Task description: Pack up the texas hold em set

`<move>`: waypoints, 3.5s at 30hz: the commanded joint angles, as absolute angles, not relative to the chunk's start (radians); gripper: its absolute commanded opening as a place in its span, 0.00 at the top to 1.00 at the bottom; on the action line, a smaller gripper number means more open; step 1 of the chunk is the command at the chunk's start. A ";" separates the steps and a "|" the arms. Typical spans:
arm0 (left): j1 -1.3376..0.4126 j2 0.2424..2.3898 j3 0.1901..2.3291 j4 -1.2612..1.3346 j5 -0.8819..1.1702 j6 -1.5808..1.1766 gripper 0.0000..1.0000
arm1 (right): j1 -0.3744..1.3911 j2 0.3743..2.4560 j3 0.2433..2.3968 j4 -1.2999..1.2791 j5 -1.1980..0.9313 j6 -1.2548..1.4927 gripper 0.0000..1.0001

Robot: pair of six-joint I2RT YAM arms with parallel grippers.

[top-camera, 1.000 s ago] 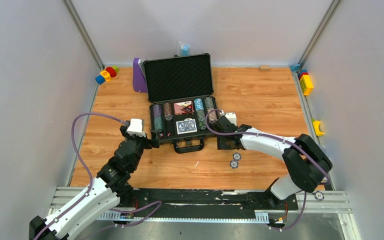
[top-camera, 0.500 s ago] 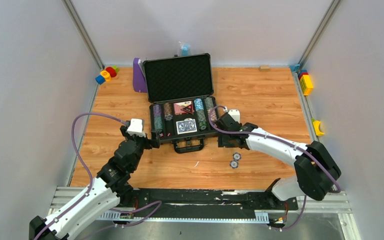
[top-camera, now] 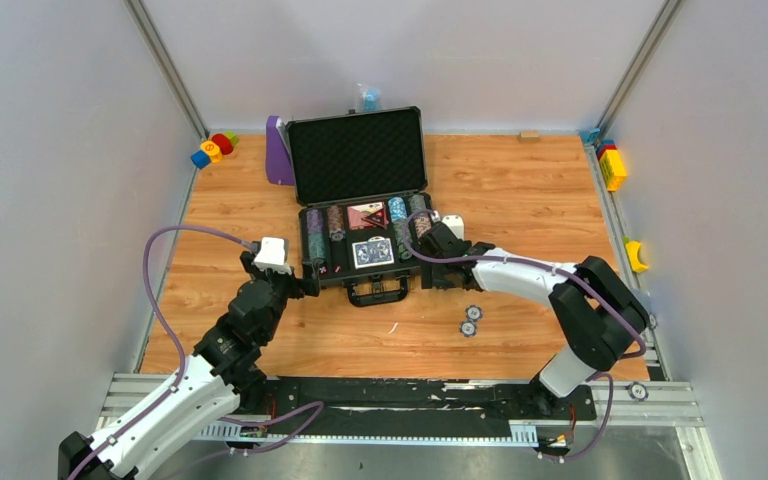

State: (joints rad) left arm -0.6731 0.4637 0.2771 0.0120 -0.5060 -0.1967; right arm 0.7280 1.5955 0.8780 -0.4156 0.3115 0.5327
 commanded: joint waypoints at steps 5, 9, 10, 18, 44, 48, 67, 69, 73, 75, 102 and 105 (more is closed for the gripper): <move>-0.675 0.457 0.275 0.055 -0.507 -0.209 0.00 | 0.710 1.649 0.876 -0.275 0.305 0.476 0.39; -0.675 0.456 0.275 0.055 -0.507 -0.209 0.00 | 0.709 1.635 0.861 -0.301 0.308 0.482 0.42; -0.675 0.456 0.275 0.054 -0.507 -0.208 0.00 | 0.709 1.634 0.859 -0.309 0.308 0.482 0.43; -0.675 0.452 0.276 0.052 -0.507 -0.207 0.00 | 0.710 1.597 0.845 -0.358 0.292 0.510 0.54; -0.675 0.451 0.275 0.052 -0.505 -0.209 0.00 | 0.709 1.332 0.798 -0.630 0.276 0.656 0.59; -0.675 0.451 0.276 0.052 -0.504 -0.208 0.00 | 0.709 1.315 0.780 -0.641 0.270 0.679 0.58; -0.675 0.449 0.277 0.047 -0.500 -0.209 0.00 | 0.727 1.500 0.866 -0.533 0.171 0.554 0.34; -0.675 0.449 0.276 0.049 -0.501 -0.208 0.00 | 0.732 1.521 0.883 -0.550 0.167 0.544 0.34; -0.675 0.450 0.276 0.049 -0.501 -0.208 0.00 | 0.736 1.567 0.920 -0.573 0.154 0.530 0.35; -0.675 0.451 0.277 0.049 -0.502 -0.208 0.00 | 0.736 1.583 0.930 -0.577 0.140 0.524 0.36; -0.675 0.442 0.278 0.043 -0.505 -0.206 0.00 | 0.735 1.578 0.950 -0.653 0.160 0.542 0.57; -0.676 0.442 0.279 0.041 -0.506 -0.206 0.00 | 0.735 1.548 0.958 -0.669 0.173 0.541 0.57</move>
State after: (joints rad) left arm -0.6731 0.4511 0.2768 0.0116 -0.5022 -0.1967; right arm 0.7307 1.6062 0.9241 -0.6182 0.1390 0.5323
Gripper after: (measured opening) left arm 0.998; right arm 0.431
